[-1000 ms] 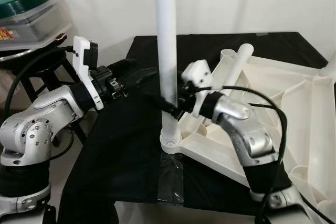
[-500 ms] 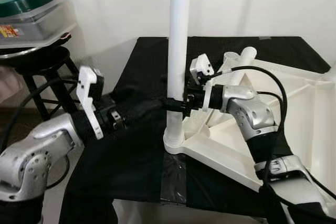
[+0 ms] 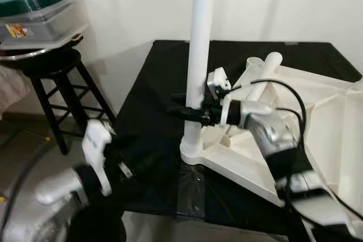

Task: Building children table

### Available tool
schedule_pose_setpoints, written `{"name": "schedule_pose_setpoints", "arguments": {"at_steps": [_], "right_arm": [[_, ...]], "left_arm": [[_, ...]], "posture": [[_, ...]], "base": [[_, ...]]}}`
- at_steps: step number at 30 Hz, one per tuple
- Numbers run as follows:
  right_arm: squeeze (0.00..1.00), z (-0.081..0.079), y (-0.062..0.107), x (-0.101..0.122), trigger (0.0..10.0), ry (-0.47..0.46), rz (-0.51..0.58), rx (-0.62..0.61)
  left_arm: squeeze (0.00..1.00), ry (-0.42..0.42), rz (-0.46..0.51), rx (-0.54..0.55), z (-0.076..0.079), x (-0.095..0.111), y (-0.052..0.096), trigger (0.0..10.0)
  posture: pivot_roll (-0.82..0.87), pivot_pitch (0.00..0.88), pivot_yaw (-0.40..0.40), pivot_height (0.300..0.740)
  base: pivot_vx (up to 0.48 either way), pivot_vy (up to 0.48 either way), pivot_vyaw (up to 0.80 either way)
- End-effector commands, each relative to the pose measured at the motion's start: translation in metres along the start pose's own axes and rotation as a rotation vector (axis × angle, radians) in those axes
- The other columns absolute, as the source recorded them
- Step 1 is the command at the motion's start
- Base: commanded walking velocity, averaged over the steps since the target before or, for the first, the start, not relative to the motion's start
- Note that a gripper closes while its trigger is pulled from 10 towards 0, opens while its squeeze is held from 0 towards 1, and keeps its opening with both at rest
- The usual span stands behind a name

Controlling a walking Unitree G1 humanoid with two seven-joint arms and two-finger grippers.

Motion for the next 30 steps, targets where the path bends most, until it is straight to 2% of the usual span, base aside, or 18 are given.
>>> {"name": "schedule_pose_setpoints", "arguments": {"at_steps": [1, 2, 3, 4, 6, 12, 15, 16, 17, 18, 19, 20, 21, 24, 26, 28, 29, 30], "right_arm": [[0.00, -0.002, -0.001, -0.025, 0.0, -0.071, -0.083, -0.083], [0.00, -0.002, -0.001, -0.025, 0.0, -0.071, -0.083, -0.083], [0.00, 0.001, 0.000, -0.044, 0.0, -0.092, -0.101, -0.415], [0.00, 0.001, 0.000, -0.044, 0.0, -0.092, -0.101, -0.415], [0.00, -0.030, 0.000, -0.067, 0.0, -0.108, -0.125, -0.586], [0.00, -0.040, -0.007, -0.065, 0.0, -0.098, -0.109, -0.552], [0.00, -0.028, -0.009, -0.063, 0.0, -0.103, -0.092, -0.569], [0.00, -0.024, -0.010, -0.063, 1.6, -0.098, -0.096, -0.578], [0.00, -0.024, -0.010, -0.063, 1.6, -0.098, -0.096, -0.578], [0.00, -0.023, -0.008, -0.062, 9.1, -0.087, -0.111, -0.601], [0.00, -0.023, -0.008, -0.062, 9.1, -0.087, -0.111, -0.601], [0.41, -0.021, -0.008, -0.059, 10.0, -0.091, -0.107, -0.585], [1.00, -0.022, -0.009, -0.053, 10.0, -0.117, -0.090, -0.544], [1.00, -0.020, -0.014, -0.033, 10.0, -0.129, -0.025, -0.393], [1.00, -0.020, -0.014, -0.033, 10.0, -0.129, -0.025, -0.393], [1.00, -0.021, -0.013, -0.015, 10.0, -0.096, 0.006, -0.239], [0.24, -0.021, -0.010, -0.008, 10.0, -0.070, 0.008, -0.140], [0.24, -0.021, -0.010, -0.008, 10.0, -0.070, 0.008, -0.140]], "left_arm": [[0.00, -0.016, 0.002, 0.020, -0.001, -0.003, 0.000, 10.0], [0.00, -0.016, 0.002, 0.020, -0.001, -0.003, 0.000, 10.0], [0.00, -0.011, 0.024, 0.054, -0.003, -0.003, -0.001, 10.0], [0.00, -0.011, 0.024, 0.054, -0.003, -0.003, -0.001, 10.0], [0.00, -0.032, 0.042, 0.099, -0.008, -0.001, -0.002, 10.0], [0.00, -0.064, 0.042, 0.114, -0.010, -0.002, -0.002, 10.0], [0.00, -0.081, 0.044, 0.136, -0.014, -0.004, -0.004, 10.0], [0.00, -0.091, 0.046, 0.151, -0.016, -0.005, -0.004, 10.0], [0.00, -0.091, 0.046, 0.151, -0.016, -0.005, -0.004, 10.0], [0.00, -0.101, 0.049, 0.165, -0.018, -0.006, -0.004, 10.0], [0.00, -0.101, 0.049, 0.165, -0.018, -0.006, -0.004, 10.0], [0.00, -0.109, 0.051, 0.179, -0.019, -0.007, -0.005, 10.0], [0.00, -0.114, 0.054, 0.192, -0.020, -0.008, -0.006, 10.0], [0.00, -0.119, 0.057, 0.204, -0.022, -0.010, -0.007, 10.0], [0.00, -0.119, 0.057, 0.204, -0.022, -0.010, -0.007, 10.0], [0.00, -0.123, 0.059, 0.206, -0.022, -0.011, -0.009, 10.0], [0.00, -0.127, 0.058, 0.199, -0.021, -0.012, -0.009, 10.0], [0.00, -0.127, 0.058, 0.199, -0.021, -0.012, -0.009, 10.0]], "posture": [[-0.03, 0.109, -0.014, 0.740], [-0.03, 0.109, -0.014, 0.740], [-0.03, 0.120, -0.026, 0.740], [-0.03, 0.120, -0.026, 0.740], [-0.04, 0.118, 0.001, 0.740], [-0.04, 0.109, 0.015, 0.740], [-0.04, 0.092, 0.014, 0.740], [-0.04, 0.087, 0.013, 0.740], [-0.04, 0.087, 0.013, 0.740], [-0.04, 0.085, 0.013, 0.740], [-0.04, 0.085, 0.013, 0.740], [-0.04, 0.074, 0.010, 0.740], [-0.03, 0.064, 0.009, 0.740], [-0.03, 0.055, 0.010, 0.740], [-0.03, 0.055, 0.010, 0.740], [-0.01, 0.043, 0.016, 0.740], [0.01, 0.037, 0.013, 0.740], [0.01, 0.037, 0.013, 0.740]], "base": [[0.000, 0.000, 0.00], [0.000, 0.000, 0.00], [0.000, 0.000, 0.00], [0.000, 0.000, 0.00], [0.000, 0.000, 0.00], [0.000, 0.000, 0.00], [0.000, 0.000, 0.00], [0.000, 0.000, 0.00], [0.000, 0.000, 0.00], [0.000, 0.000, 0.00], [0.000, 0.000, 0.00], [0.000, 0.000, 0.00], [0.000, 0.000, 0.00], [0.000, 0.000, 0.00], [0.000, 0.000, 0.00], [0.000, 0.000, 0.00], [0.000, 0.000, 0.00], [0.000, 0.000, 0.00]]}}
Point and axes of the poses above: a point about 5 cm out from each wrist's last joint towards the gripper, its own y axis pointing back from the gripper into the wrist, its own x axis along the axis of the wrist's last joint, z = x × y, the point moved 4 cm from there along -y, pointing out of the wrist towards the gripper, and after that the axes turned 8 degrees about -y, right-handed, at the moved point
